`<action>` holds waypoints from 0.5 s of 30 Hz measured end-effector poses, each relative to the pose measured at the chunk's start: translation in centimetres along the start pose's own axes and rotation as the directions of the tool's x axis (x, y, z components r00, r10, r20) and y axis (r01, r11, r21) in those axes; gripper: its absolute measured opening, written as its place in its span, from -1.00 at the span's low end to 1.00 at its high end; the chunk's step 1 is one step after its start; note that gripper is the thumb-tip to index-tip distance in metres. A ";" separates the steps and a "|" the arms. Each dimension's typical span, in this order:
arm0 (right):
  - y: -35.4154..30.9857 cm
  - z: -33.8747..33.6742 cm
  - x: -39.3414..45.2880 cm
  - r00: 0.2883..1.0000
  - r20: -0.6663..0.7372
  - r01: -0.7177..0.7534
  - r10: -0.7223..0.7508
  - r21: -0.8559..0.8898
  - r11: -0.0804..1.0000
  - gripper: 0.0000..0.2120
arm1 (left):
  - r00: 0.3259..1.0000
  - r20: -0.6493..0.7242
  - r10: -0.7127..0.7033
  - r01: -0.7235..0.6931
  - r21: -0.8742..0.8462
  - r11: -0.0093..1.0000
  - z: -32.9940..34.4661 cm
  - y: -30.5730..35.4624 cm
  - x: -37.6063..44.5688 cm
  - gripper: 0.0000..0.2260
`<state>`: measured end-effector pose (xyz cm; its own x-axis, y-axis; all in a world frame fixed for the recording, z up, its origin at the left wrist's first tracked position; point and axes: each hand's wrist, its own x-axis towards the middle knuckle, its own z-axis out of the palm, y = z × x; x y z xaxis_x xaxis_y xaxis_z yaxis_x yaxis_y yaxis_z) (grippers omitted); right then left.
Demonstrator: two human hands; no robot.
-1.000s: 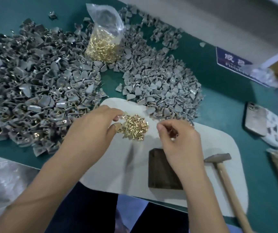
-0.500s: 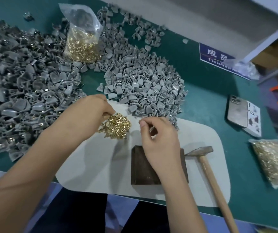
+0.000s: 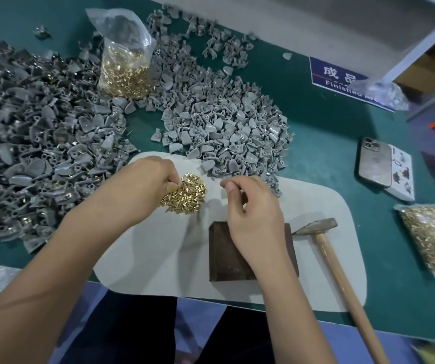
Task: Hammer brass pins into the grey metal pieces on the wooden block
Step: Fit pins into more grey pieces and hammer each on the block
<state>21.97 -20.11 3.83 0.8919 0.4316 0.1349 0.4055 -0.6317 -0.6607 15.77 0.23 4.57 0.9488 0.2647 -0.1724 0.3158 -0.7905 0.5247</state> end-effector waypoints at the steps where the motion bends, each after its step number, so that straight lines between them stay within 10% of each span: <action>1: 0.0 0.0 0.0 1.000 -0.004 -0.001 0.001 0.011 1.000 -0.81 | 1.000 -0.023 0.018 -0.018 -0.002 1.000 0.0 0.0 -0.2 -0.96; 10: 0.2 -0.3 -0.2 0.997 -0.069 0.047 -0.037 0.162 0.986 -0.86 | 0.974 -0.171 0.146 -0.150 -0.015 0.989 -0.2 1.1 -1.1 -0.97; 15: -0.1 -1.0 -0.5 0.986 0.039 0.132 -0.159 0.387 0.912 -0.81 | 0.988 -0.125 0.086 -0.139 -0.521 0.842 1.2 3.4 -1.2 -0.93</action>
<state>21.66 -20.95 4.59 0.8076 0.5512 0.2097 0.4104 -0.2700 -0.8710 15.69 -3.43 5.57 0.9647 0.2627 -0.0208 0.1325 -0.4153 0.9000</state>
